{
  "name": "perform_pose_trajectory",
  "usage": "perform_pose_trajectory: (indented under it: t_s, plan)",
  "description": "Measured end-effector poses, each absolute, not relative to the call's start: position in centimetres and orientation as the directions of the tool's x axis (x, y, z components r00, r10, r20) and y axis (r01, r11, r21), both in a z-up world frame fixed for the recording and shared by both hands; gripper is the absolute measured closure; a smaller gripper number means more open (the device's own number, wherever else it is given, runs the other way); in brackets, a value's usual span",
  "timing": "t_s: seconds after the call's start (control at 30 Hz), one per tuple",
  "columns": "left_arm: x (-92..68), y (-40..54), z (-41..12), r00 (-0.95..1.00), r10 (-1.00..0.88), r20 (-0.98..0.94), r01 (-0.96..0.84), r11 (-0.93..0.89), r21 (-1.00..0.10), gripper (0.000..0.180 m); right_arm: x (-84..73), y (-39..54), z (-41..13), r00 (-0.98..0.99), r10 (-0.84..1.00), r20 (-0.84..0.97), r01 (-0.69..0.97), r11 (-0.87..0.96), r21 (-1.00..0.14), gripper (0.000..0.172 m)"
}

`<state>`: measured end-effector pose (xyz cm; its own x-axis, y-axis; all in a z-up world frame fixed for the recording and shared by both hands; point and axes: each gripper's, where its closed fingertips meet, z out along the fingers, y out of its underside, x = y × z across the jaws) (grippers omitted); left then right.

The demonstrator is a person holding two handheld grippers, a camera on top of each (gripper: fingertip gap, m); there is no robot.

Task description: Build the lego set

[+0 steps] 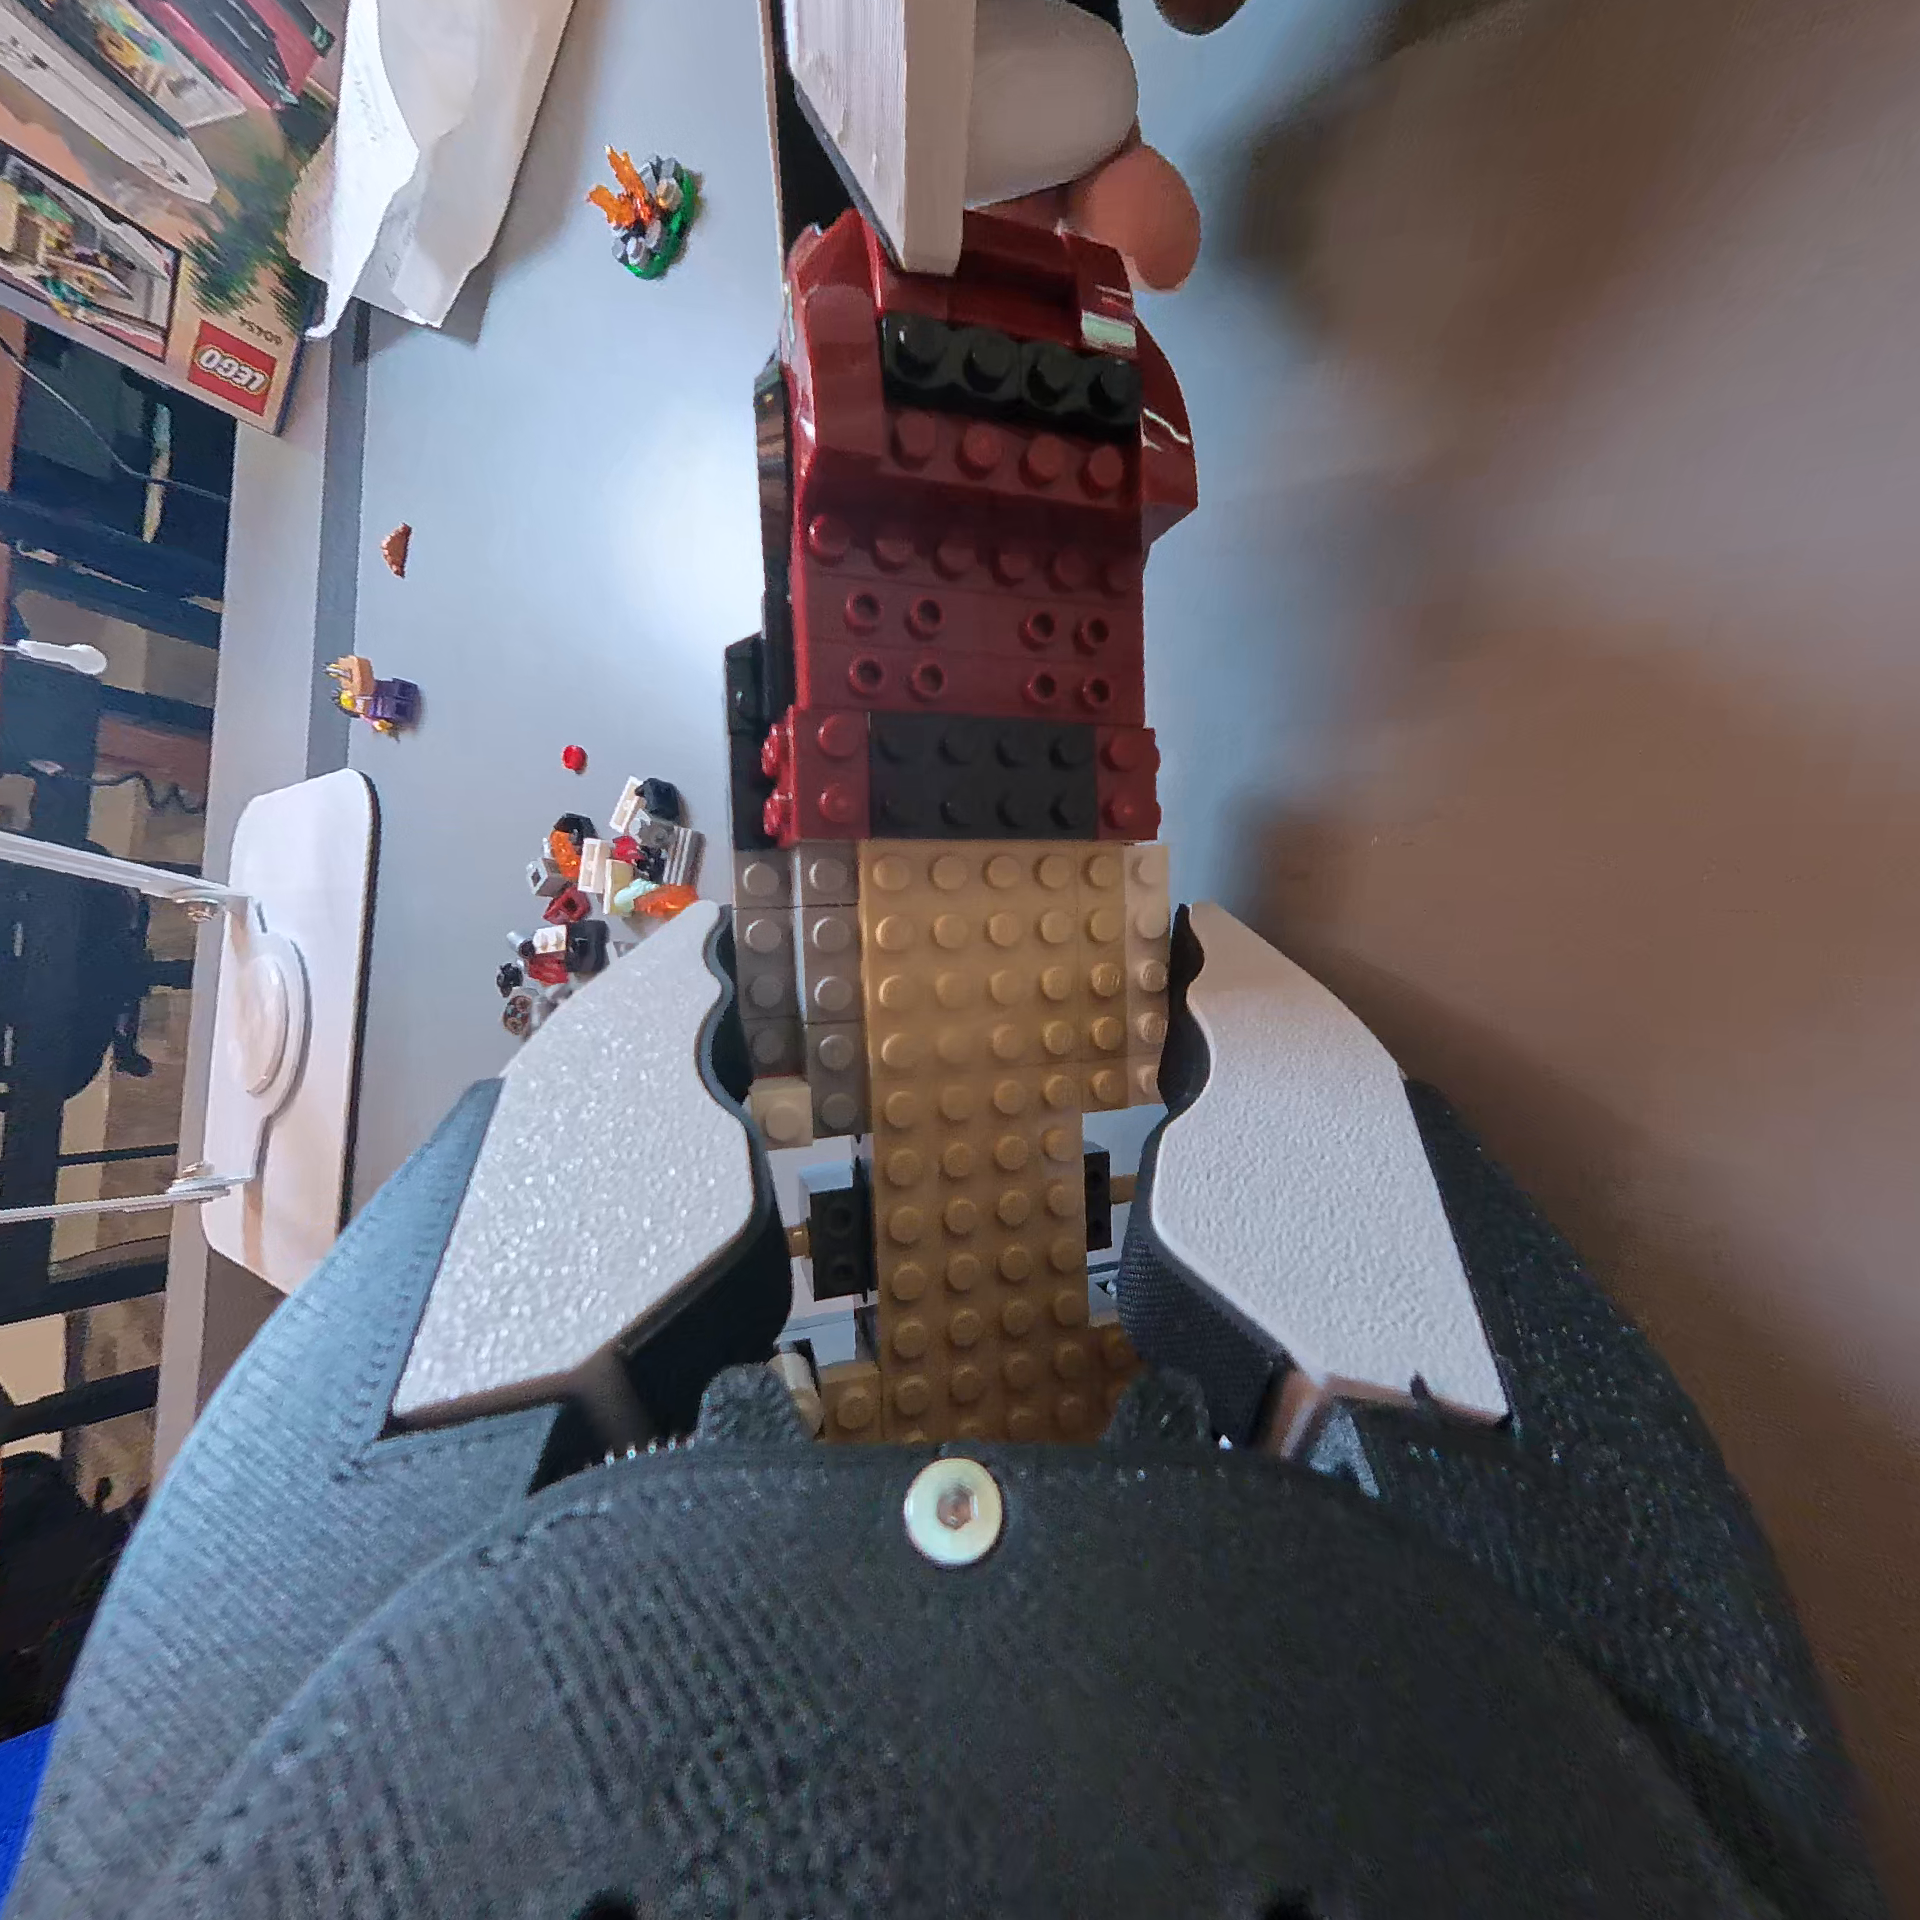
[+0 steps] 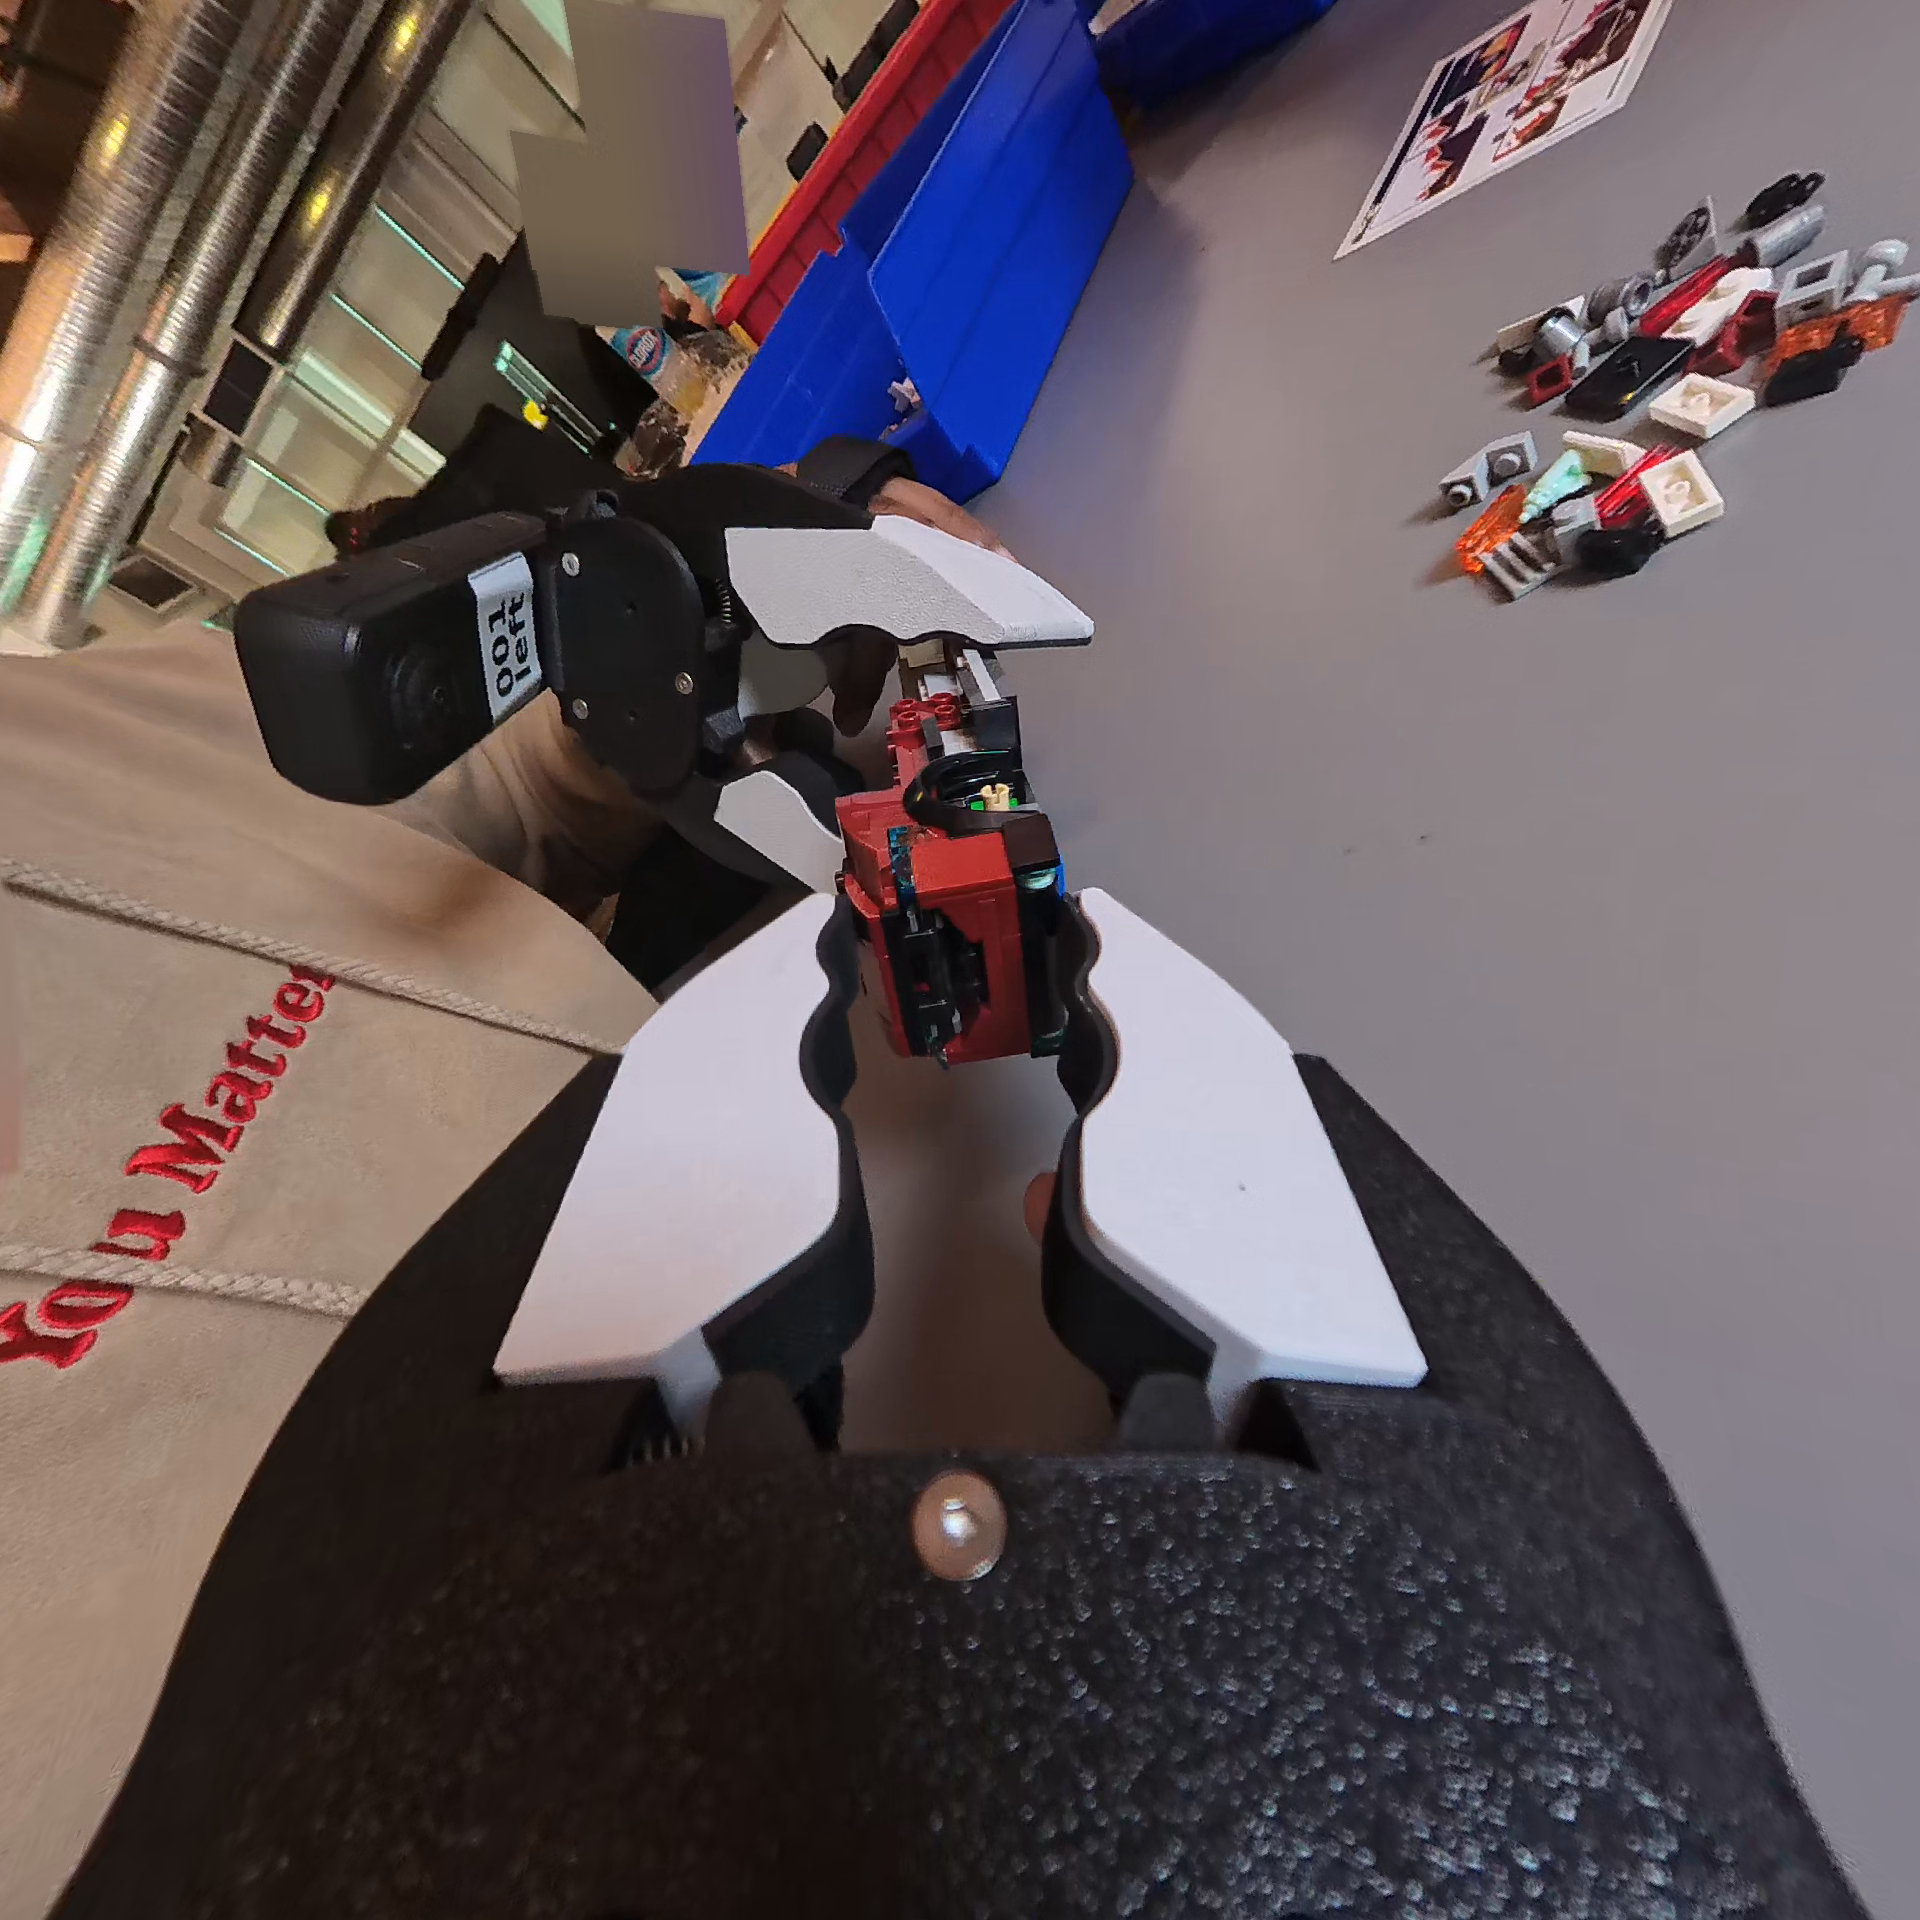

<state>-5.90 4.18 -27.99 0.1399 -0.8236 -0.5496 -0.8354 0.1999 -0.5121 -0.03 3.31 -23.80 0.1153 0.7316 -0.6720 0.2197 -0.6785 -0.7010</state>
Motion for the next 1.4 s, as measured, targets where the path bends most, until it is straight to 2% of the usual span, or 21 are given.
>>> perform_pose_trajectory:
  t_s: [0.2, 0.27, 0.37, 0.47, 0.57, 0.67, 0.8, 1.03, 1.13, 1.3, 1.4]
  plan:
    - [-6.5, 4.3, -28.9, 0.149, -0.922, -0.357, -0.838, 0.074, -0.540, 0.101, -0.6, 4.4, -24.6, 0.180, 0.623, -0.761, 0.207, -0.780, -0.590, 0.133]
    - [-6.8, 4.3, -29.3, 0.163, -0.951, -0.262, -0.840, 0.006, -0.543, 0.101, -0.2, 4.9, -24.9, 0.204, 0.614, -0.763, 0.224, -0.788, -0.574, 0.125]
    - [-7.4, 3.9, -29.9, 0.168, -0.978, -0.121, -0.843, -0.079, -0.531, 0.101, 1.1, 5.5, -24.9, 0.234, 0.670, -0.705, 0.253, -0.742, -0.621, 0.127]
    - [-7.6, 3.7, -30.5, 0.171, -0.985, 0.015, -0.845, -0.155, -0.512, 0.101, 1.9, 5.2, -24.9, 0.225, 0.826, -0.517, 0.354, -0.564, -0.746, 0.137]
    - [-7.7, 4.1, -30.4, 0.131, -0.990, 0.043, -0.867, -0.136, -0.479, 0.101, 1.9, 4.4, -24.8, 0.166, 0.945, -0.280, 0.461, -0.326, -0.826, 0.140]
    - [-7.8, 4.8, -30.5, 0.109, -0.994, 0.026, -0.903, -0.110, -0.416, 0.101, 1.5, 4.7, -24.5, 0.151, 0.983, -0.109, 0.504, -0.172, -0.846, 0.139]
    - [-7.6, 4.8, -30.5, 0.085, -0.996, 0.002, -0.927, -0.080, -0.367, 0.101, 1.3, 5.2, -25.3, 0.122, 0.992, 0.033, 0.578, -0.044, -0.815, 0.135]
    - [-7.4, 4.5, -30.5, 0.099, -0.995, -0.018, -0.928, -0.085, -0.364, 0.101, -0.3, 4.8, -26.1, 0.026, 0.978, 0.208, 0.602, 0.151, -0.784, 0.110]
    - [-7.1, 4.2, -30.5, 0.088, -0.996, -0.021, -0.928, -0.075, -0.364, 0.101, -1.2, 5.0, -27.2, -0.045, 0.953, 0.298, 0.640, 0.257, -0.724, 0.113]
    - [-6.9, 3.9, -30.6, 0.109, -0.994, 0.011, -0.921, -0.105, -0.375, 0.101, -1.2, 4.7, -27.4, -0.109, 0.957, 0.268, 0.649, 0.272, -0.710, 0.116]
    - [-7.1, 3.9, -30.2, 0.118, -0.993, -0.025, -0.921, -0.100, -0.377, 0.090, -0.7, 4.2, -27.4, -0.119, 0.979, 0.164, 0.662, 0.201, -0.722, 0.116]
